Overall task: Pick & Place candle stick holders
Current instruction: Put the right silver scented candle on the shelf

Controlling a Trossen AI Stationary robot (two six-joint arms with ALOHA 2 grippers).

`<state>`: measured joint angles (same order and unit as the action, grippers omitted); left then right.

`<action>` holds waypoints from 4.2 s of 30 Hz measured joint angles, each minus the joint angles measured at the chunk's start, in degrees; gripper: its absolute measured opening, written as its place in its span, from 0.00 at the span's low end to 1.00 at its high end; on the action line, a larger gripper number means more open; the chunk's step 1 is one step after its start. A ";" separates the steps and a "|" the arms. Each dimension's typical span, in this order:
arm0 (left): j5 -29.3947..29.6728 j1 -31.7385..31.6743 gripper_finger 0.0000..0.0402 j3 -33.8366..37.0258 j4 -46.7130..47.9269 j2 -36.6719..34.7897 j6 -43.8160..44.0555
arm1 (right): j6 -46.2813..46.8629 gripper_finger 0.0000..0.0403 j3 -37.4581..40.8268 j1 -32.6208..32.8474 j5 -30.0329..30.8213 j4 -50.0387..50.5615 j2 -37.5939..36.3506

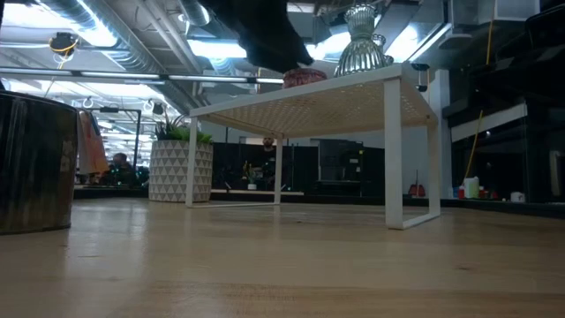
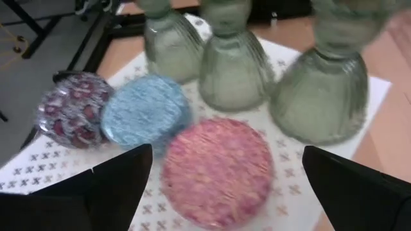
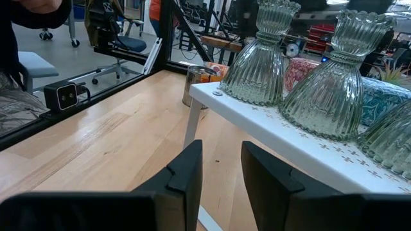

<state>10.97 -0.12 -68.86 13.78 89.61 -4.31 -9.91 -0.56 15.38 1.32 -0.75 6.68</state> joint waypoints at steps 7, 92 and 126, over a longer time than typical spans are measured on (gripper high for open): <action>6.66 3.60 1.00 0.04 4.98 -2.16 2.78 | 0.00 0.28 0.00 0.02 0.00 0.00 0.00; -3.17 43.04 0.85 -0.28 39.43 5.64 45.67 | 0.00 0.28 0.00 0.02 0.00 0.00 -0.02; 0.70 42.99 0.02 -0.04 43.34 6.62 51.27 | 0.00 0.28 0.00 0.02 0.00 -0.02 -0.02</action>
<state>11.68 42.87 -68.90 57.12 96.23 46.96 -9.91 -0.56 15.40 1.32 -0.77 6.66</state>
